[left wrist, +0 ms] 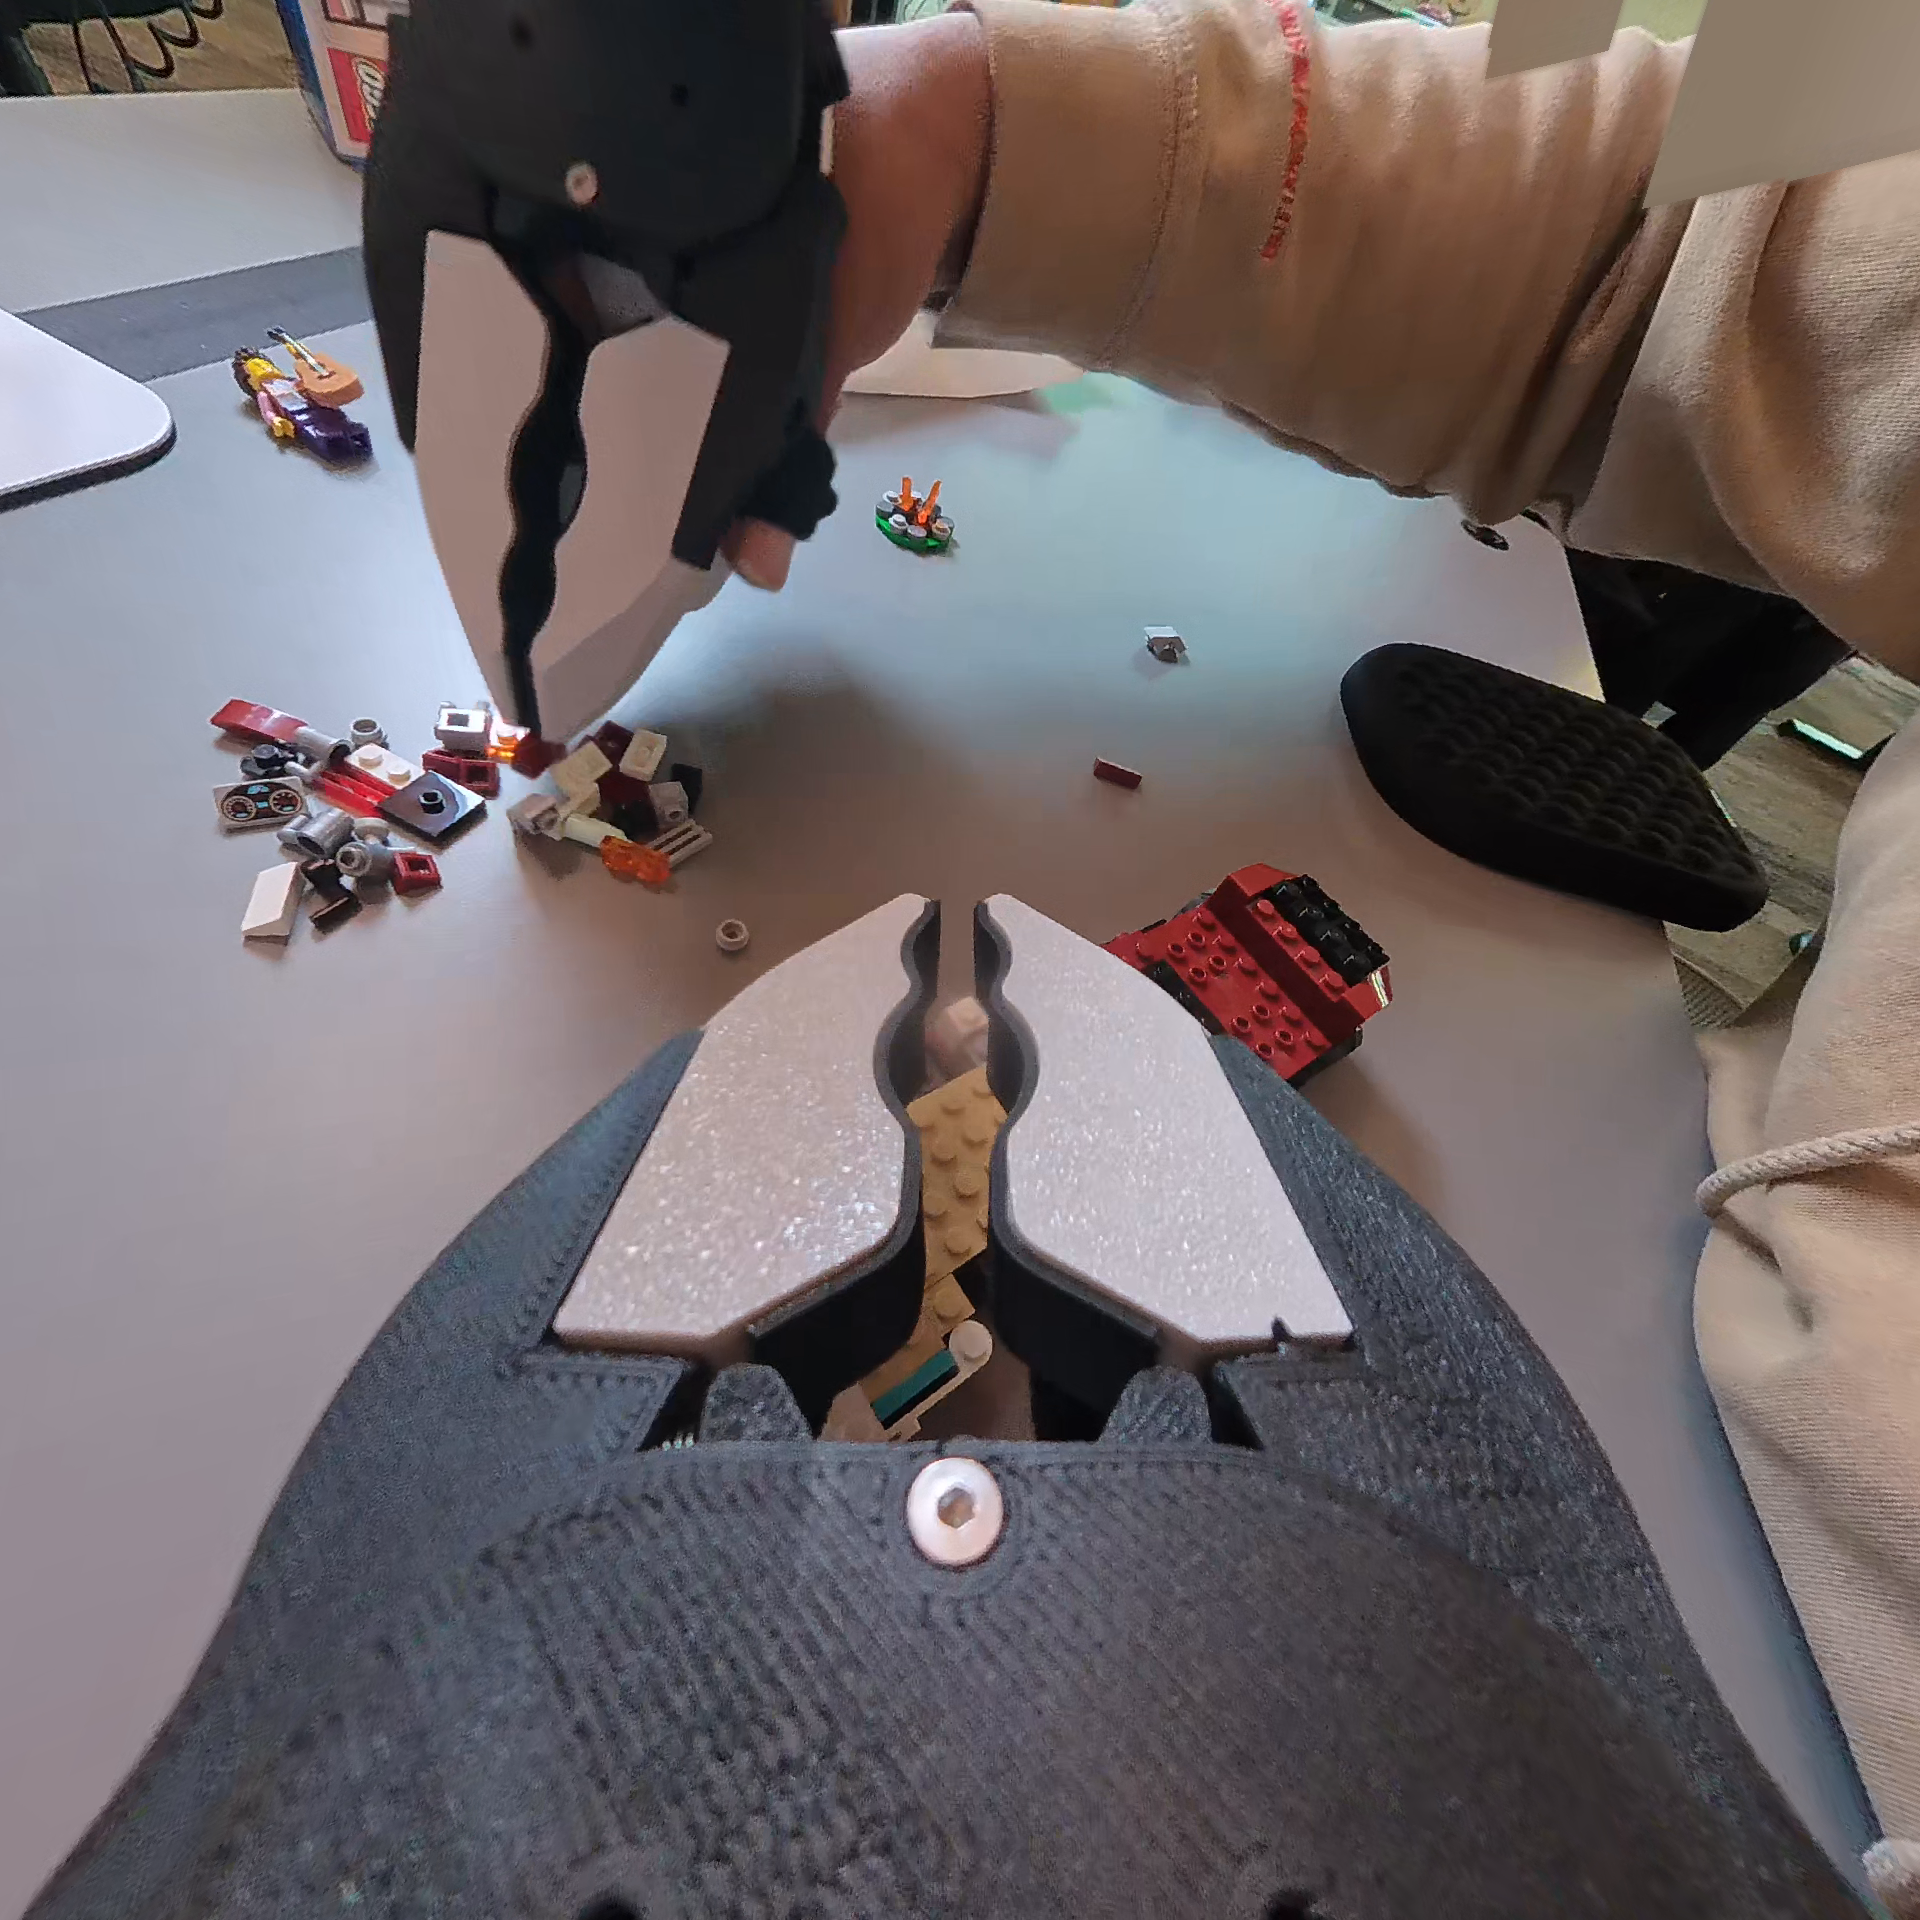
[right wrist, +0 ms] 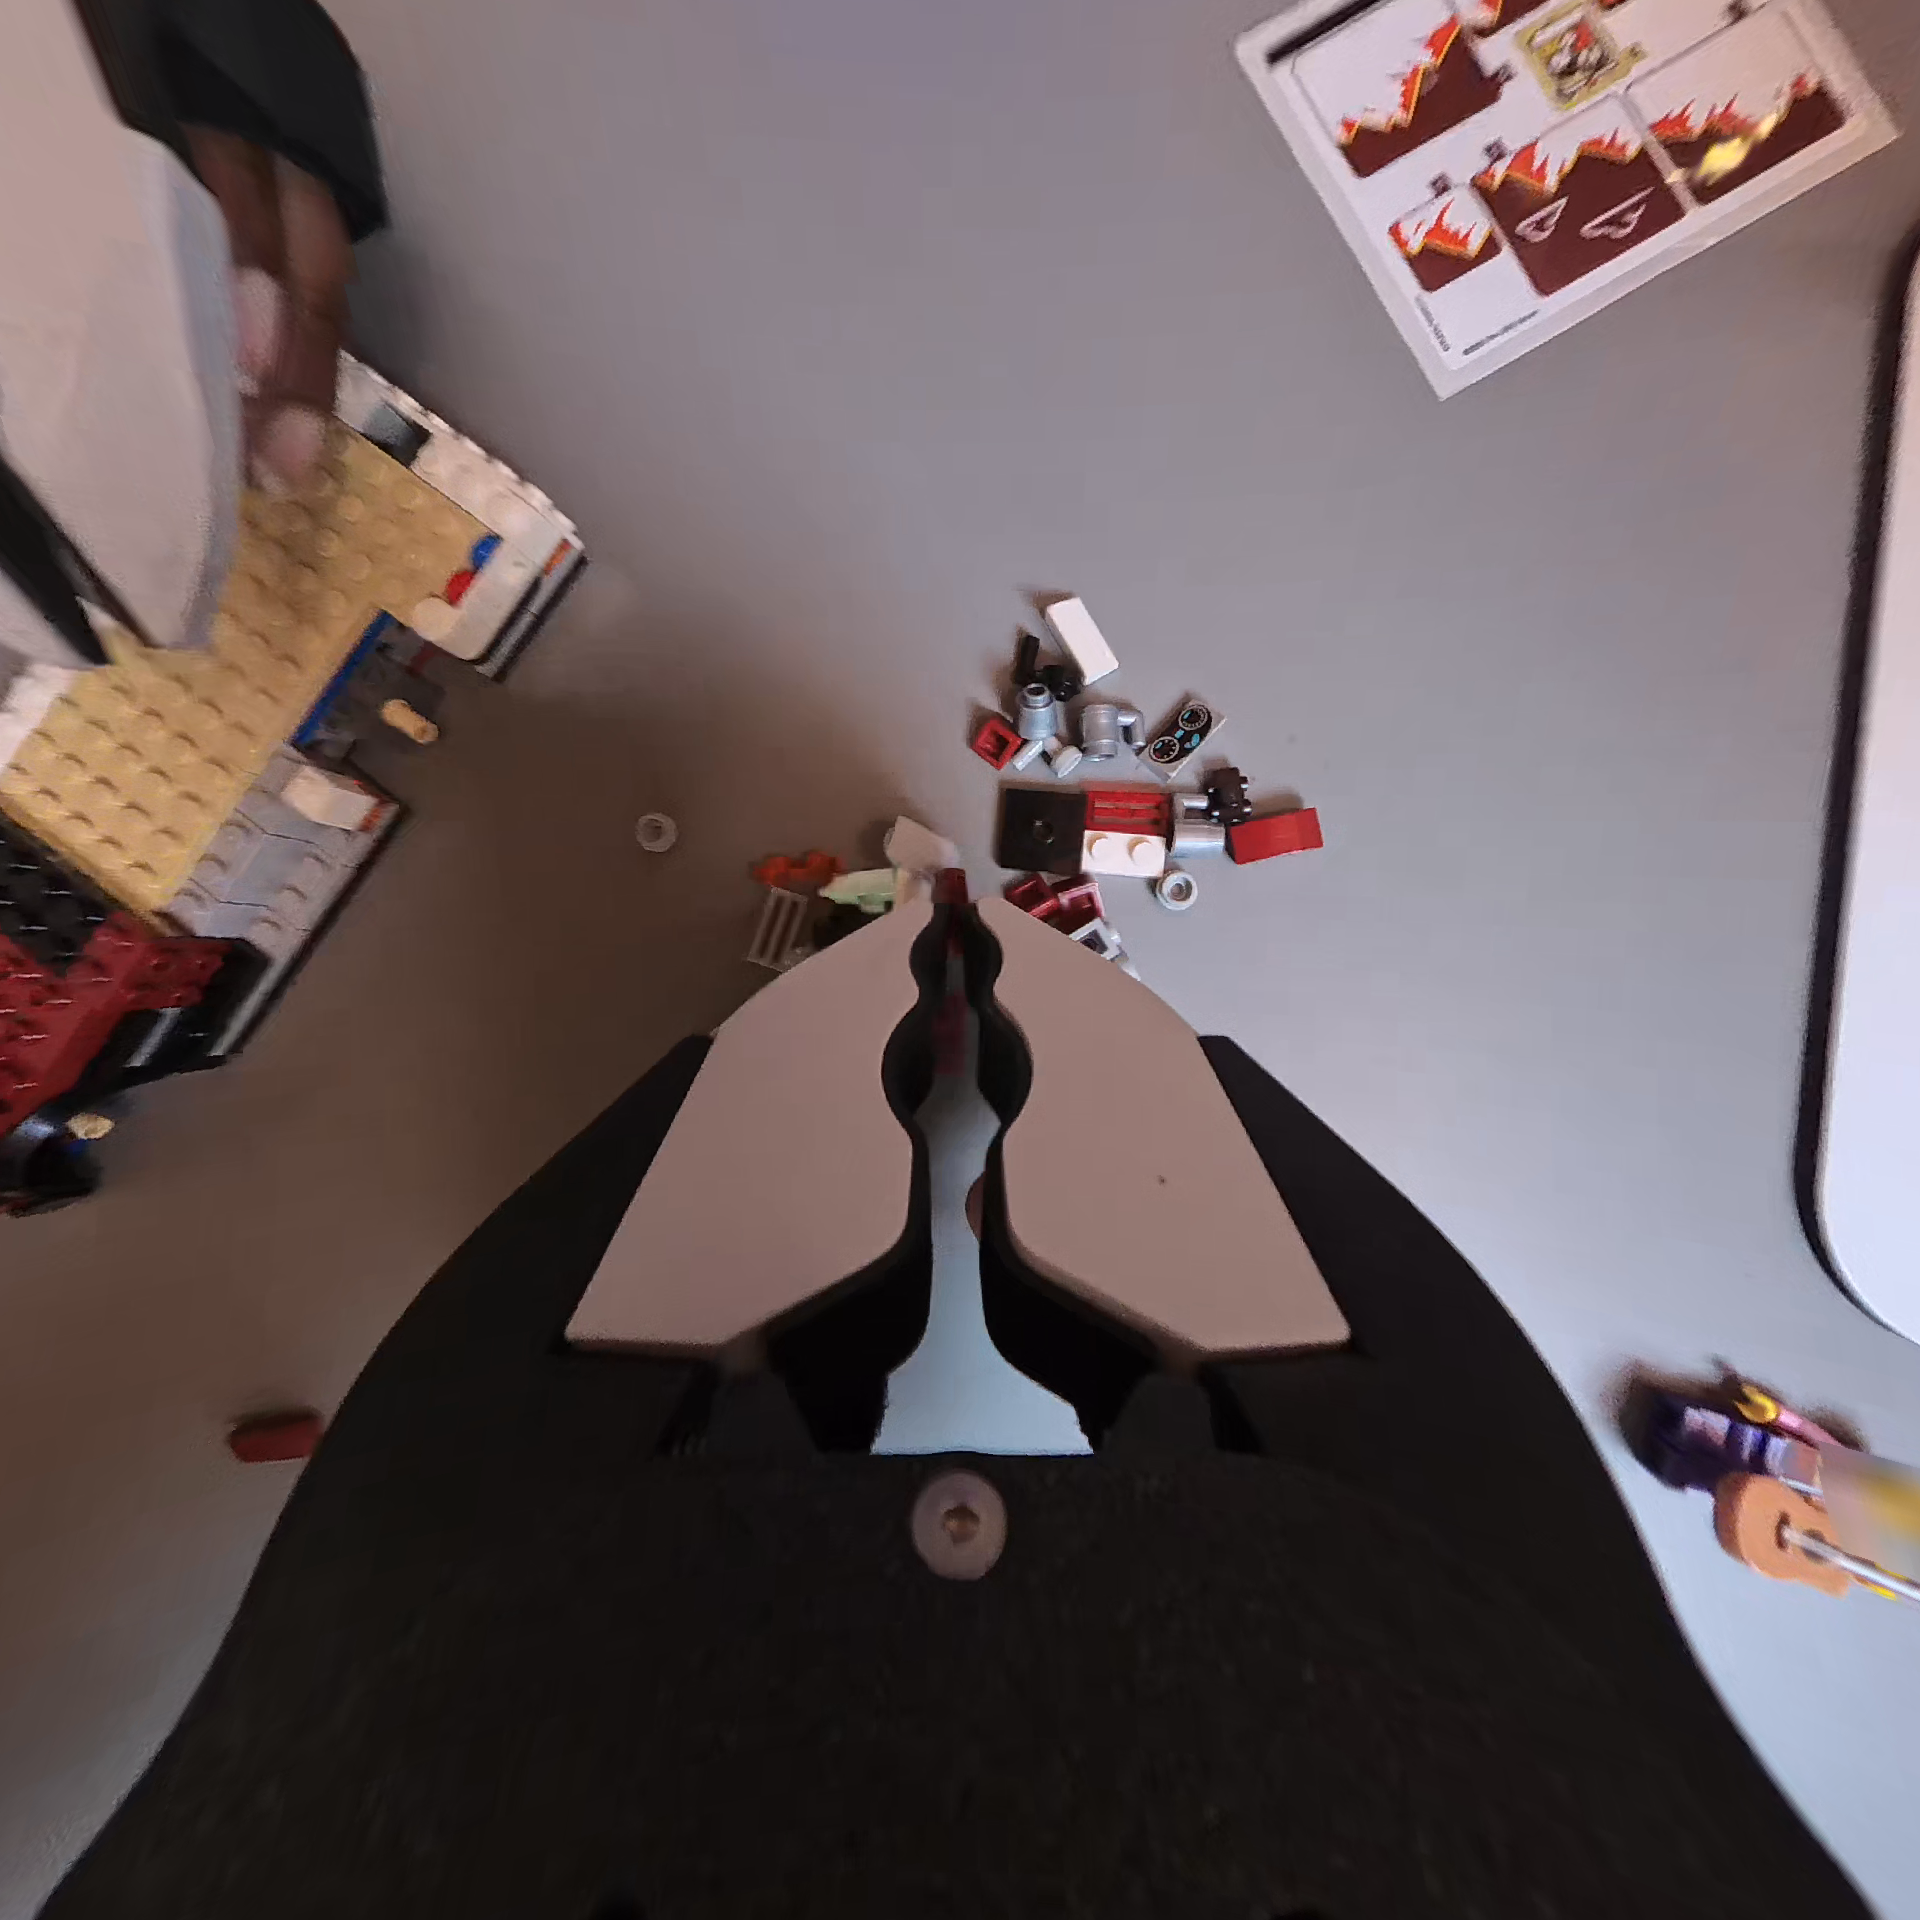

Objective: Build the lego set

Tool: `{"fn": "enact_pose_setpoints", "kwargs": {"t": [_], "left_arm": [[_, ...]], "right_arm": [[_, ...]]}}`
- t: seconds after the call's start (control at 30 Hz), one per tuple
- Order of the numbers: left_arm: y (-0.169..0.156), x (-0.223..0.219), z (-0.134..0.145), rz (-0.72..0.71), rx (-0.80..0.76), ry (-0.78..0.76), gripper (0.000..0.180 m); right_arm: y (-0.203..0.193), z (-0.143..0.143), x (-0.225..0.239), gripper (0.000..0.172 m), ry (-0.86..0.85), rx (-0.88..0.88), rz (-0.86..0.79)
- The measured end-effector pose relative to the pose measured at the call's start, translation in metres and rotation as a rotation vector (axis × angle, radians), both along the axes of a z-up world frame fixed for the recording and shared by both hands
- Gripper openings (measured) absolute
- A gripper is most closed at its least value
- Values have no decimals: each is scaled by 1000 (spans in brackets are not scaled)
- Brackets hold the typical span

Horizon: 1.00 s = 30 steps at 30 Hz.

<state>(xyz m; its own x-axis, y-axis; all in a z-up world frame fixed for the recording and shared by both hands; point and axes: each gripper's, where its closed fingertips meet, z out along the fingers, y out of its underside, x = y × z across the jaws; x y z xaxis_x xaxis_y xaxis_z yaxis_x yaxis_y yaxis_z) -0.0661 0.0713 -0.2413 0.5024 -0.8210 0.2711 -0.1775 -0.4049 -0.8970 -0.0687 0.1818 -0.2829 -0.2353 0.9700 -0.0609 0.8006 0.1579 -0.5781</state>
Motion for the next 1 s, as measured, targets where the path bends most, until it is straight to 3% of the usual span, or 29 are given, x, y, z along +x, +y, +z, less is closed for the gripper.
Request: {"fn": "enact_pose_setpoints", "kwargs": {"t": [0.17,0.43,0.63,0.87,1.0], "left_arm": [[-1,1,0,-3,9,8,6],[-7,9,-4,-28,27,46,5],[-9,12,-12,-26,33,87,5],[-8,11,-14,-11,51,112,4],[-8,11,-14,-16,56,119,4]], "right_arm": [[-33,35,31,2,87,-156,-53],[-140,9,128,3,-194,-498,-131],[-161,-15,156,3,-305,-460,-181],[-130,-13,156,6,-205,-337,-347],[-140,3,155,6,-76,-249,-271]]}}
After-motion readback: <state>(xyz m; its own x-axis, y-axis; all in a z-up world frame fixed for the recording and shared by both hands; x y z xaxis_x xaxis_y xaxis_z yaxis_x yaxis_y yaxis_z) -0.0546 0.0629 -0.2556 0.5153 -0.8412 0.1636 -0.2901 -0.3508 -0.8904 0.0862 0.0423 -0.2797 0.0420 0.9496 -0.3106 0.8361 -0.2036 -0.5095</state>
